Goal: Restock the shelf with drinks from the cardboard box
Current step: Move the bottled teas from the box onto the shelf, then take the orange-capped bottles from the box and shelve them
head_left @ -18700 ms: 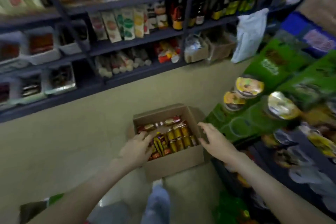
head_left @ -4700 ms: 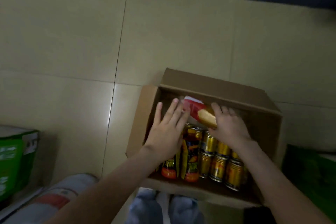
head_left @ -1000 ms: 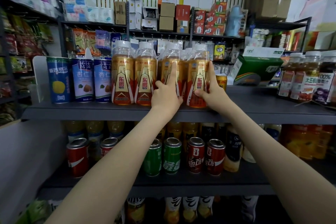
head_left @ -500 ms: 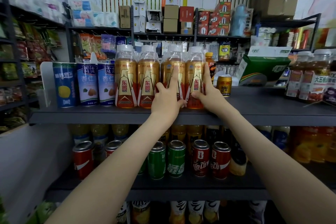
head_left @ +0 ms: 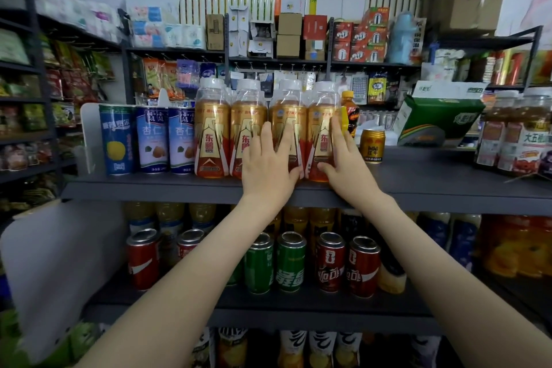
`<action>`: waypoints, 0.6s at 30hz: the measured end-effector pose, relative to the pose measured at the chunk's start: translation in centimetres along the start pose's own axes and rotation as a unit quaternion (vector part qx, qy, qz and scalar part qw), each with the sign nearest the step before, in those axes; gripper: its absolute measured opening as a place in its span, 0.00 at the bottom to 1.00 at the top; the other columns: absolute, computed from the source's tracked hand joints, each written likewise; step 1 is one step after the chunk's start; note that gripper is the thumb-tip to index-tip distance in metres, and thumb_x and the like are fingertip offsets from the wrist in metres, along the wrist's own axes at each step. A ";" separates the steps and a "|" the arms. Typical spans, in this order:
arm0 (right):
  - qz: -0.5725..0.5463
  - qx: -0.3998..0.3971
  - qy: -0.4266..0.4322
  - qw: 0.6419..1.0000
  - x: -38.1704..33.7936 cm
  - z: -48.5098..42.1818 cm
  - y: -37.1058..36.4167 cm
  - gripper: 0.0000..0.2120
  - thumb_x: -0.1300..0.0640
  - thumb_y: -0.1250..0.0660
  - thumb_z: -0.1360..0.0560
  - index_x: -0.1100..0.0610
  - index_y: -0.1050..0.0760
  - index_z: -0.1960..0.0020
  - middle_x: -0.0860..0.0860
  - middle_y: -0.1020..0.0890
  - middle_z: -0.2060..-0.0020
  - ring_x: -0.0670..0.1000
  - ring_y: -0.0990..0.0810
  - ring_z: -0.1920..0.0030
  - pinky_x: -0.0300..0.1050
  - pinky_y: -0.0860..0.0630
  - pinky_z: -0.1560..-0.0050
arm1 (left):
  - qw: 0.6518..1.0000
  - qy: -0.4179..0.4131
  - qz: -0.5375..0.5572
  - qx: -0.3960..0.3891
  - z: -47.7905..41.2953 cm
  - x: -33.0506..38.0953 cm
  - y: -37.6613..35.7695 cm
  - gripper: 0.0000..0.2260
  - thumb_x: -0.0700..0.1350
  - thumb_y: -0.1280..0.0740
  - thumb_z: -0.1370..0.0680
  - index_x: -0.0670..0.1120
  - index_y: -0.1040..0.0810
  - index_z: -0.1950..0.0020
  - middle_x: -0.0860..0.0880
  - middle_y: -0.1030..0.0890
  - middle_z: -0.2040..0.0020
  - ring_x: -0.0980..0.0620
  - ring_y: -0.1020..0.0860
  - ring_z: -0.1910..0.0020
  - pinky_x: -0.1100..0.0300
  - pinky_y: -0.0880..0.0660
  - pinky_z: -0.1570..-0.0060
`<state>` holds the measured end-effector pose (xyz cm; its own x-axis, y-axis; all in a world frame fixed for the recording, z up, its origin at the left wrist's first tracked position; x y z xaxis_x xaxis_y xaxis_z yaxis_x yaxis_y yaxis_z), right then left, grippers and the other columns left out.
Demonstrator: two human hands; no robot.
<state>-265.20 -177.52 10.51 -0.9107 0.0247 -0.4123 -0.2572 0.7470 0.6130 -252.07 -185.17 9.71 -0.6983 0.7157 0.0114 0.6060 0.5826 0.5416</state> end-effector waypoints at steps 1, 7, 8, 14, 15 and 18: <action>0.011 0.029 0.030 0.999 -0.6 0.9 -0.4 0.40 0.60 0.35 0.22 0.50 0.58 0.21 0.54 0.45 0.23 0.53 0.46 0.24 0.47 0.45 0.26 | 1.000 0.000 0.016 0.012 0.6 -0.4 0.2 0.34 0.57 0.36 0.23 0.50 0.47 0.22 0.39 0.42 0.25 0.40 0.38 0.31 0.47 0.38 0.34; -0.035 0.029 0.207 0.977 -6.5 7.9 -6.3 0.29 0.61 0.36 0.22 0.57 0.43 0.24 0.54 0.33 0.29 0.50 0.37 0.28 0.42 0.39 0.30 | 0.996 0.018 0.064 0.060 10.2 -5.6 1.4 0.27 0.50 0.35 0.23 0.48 0.37 0.24 0.39 0.38 0.26 0.43 0.38 0.29 0.50 0.43 0.32; -0.052 0.003 0.226 0.973 -7.4 9.2 -8.1 0.28 0.61 0.36 0.22 0.57 0.41 0.24 0.54 0.30 0.31 0.51 0.35 0.30 0.41 0.36 0.31 | 0.996 0.033 0.058 0.054 12.8 -7.1 1.8 0.27 0.49 0.35 0.23 0.47 0.36 0.25 0.39 0.38 0.26 0.43 0.38 0.29 0.52 0.43 0.32; -0.129 -0.240 0.286 0.919 -13.7 18.9 -22.3 0.25 0.60 0.36 0.22 0.60 0.37 0.26 0.55 0.27 0.35 0.54 0.26 0.38 0.42 0.28 0.44 | 0.965 0.202 -0.003 -0.166 33.5 -17.3 4.5 0.27 0.47 0.36 0.25 0.45 0.35 0.27 0.38 0.32 0.30 0.38 0.32 0.33 0.46 0.32 0.36; -0.139 -0.286 0.287 0.904 -15.1 20.7 -24.7 0.26 0.59 0.37 0.21 0.59 0.39 0.25 0.54 0.29 0.33 0.54 0.27 0.37 0.41 0.29 0.45 | 0.946 0.244 -0.011 -0.215 36.9 -19.0 5.3 0.28 0.47 0.36 0.26 0.45 0.36 0.27 0.38 0.32 0.30 0.36 0.31 0.34 0.45 0.31 0.37; -0.135 -0.406 0.295 0.854 -19.6 26.2 -31.7 0.28 0.54 0.41 0.20 0.54 0.45 0.23 0.51 0.35 0.28 0.50 0.31 0.33 0.41 0.30 0.46 | 0.863 0.377 -0.048 -0.334 47.0 -23.6 8.2 0.27 0.48 0.38 0.22 0.45 0.39 0.25 0.39 0.37 0.27 0.38 0.35 0.30 0.50 0.35 0.33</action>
<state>-230.70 -184.29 -18.54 -0.7261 -0.5932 -0.3477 -0.4044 -0.0405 0.9137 -212.72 -179.18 -25.65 -0.9347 0.0765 0.3471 0.3533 0.0926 0.9309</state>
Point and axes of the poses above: each hand's wrist, its own z-axis away from the middle knuckle, its own y-axis out of the back of the hand, x = y × z, the point moved 3 cm from there along -z, towards the middle knuckle
